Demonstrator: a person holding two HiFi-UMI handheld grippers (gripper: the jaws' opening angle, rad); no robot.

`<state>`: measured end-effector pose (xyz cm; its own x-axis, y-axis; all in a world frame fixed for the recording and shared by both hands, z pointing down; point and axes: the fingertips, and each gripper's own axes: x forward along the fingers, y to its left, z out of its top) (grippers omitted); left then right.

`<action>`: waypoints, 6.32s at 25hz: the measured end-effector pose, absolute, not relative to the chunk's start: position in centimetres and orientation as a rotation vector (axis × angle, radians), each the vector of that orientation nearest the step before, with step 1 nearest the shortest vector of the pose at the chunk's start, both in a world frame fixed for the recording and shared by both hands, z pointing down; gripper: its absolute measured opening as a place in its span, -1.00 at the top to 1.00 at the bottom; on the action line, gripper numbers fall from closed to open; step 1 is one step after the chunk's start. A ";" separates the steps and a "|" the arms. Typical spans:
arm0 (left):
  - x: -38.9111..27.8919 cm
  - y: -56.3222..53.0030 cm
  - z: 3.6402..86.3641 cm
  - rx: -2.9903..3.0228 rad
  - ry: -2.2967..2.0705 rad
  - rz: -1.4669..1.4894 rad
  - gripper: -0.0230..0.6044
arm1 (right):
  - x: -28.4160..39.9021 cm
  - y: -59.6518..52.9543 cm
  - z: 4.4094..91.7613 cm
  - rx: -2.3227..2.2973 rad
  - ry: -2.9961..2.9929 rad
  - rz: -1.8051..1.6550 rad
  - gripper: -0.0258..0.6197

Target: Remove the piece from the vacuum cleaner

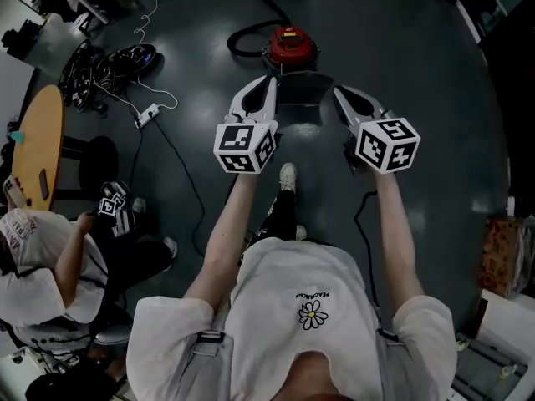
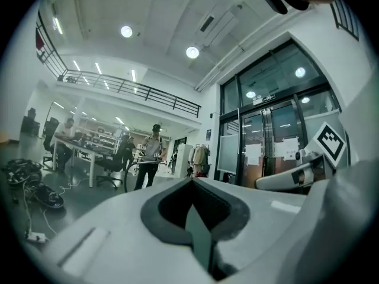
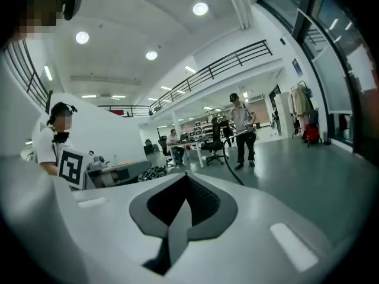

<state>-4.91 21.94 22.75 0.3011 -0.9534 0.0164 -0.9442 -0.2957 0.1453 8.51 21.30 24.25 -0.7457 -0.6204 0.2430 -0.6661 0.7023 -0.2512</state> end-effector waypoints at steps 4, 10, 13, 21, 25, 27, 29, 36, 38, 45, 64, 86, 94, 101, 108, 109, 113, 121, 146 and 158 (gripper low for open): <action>-7.0 15.2 25.5 2.377 -1.765 -0.099 0.93 | 7.5 15.0 27.2 1.072 -2.687 0.500 0.84; -10.0 6.0 28.0 2.346 -1.721 -0.039 0.93 | 7.2 5.9 30.9 1.169 -2.561 0.567 0.84; -11.0 2.4 29.9 2.336 -1.691 0.025 0.93 | 6.3 3.4 32.0 1.100 -2.623 0.633 0.84; -9.8 -7.2 35.4 2.283 -1.641 0.156 0.93 | 5.7 -5.3 37.1 0.968 -2.590 0.716 0.84; -9.7 -11.7 40.2 2.253 -1.620 0.285 0.93 | 5.7 -11.1 41.9 0.958 -2.541 0.715 0.84; -10.0 -14.2 42.8 2.235 -1.618 0.312 0.93 | 5.9 -13.8 44.6 0.946 -2.507 0.703 0.84; -10.6 -16.3 45.3 2.222 -1.611 0.329 0.93 | 5.7 -15.7 47.3 0.931 -2.466 0.696 0.84; -10.8 -21.7 57.1 2.185 -1.455 0.498 0.93 | 3.8 -18.1 57.6 0.721 -2.307 0.613 0.64; -10.1 -22.5 61.1 2.195 -1.395 0.594 0.93 | 3.8 -17.5 61.5 0.645 -2.237 0.580 0.58; -8.2 -24.4 71.2 2.200 -1.240 0.820 0.93 | 7.1 -16.5 73.6 0.484 -1.920 0.405 0.39; -7.6 -26.3 77.2 2.098 -1.194 0.849 0.93 | 9.0 -13.9 85.1 0.070 -1.532 -0.030 0.81; -7.9 -26.5 77.6 2.099 -1.218 0.843 0.93 | 7.8 -6.6 85.1 0.027 -1.613 -0.012 0.81; -7.9 -25.3 76.0 2.025 -1.229 0.719 0.93 | 8.2 -5.2 83.6 0.204 -1.662 0.145 0.81; -10.7 -25.5 69.4 2.019 -1.356 0.626 0.92 | 8.2 -6.8 77.9 0.274 -1.699 0.162 0.81; -11.3 -23.4 54.4 2.017 -1.515 0.426 0.93 | 7.0 -10.5 62.7 0.646 -1.832 0.344 0.81; -11.0 -22.2 52.1 2.007 -1.526 0.390 0.93 | 7.1 -10.3 60.4 0.690 -1.852 0.376 0.81; -10.3 -21.7 41.1 2.079 -1.644 0.216 0.93 | 7.6 -13.7 51.0 0.848 -1.961 0.392 0.81; -12.7 -21.6 21.5 2.332 -1.925 -0.002 0.93 | 5.2 -21.9 34.6 1.179 -2.241 0.332 0.81; -12.0 -18.5 14.4 2.400 -2.126 -0.159 0.93 | 2.6 -23.0 19.7 1.433 -2.585 0.271 0.81; -11.7 -18.5 15.0 2.409 -2.092 -0.156 0.93 | 3.2 -22.3 19.3 1.477 -2.581 0.228 0.81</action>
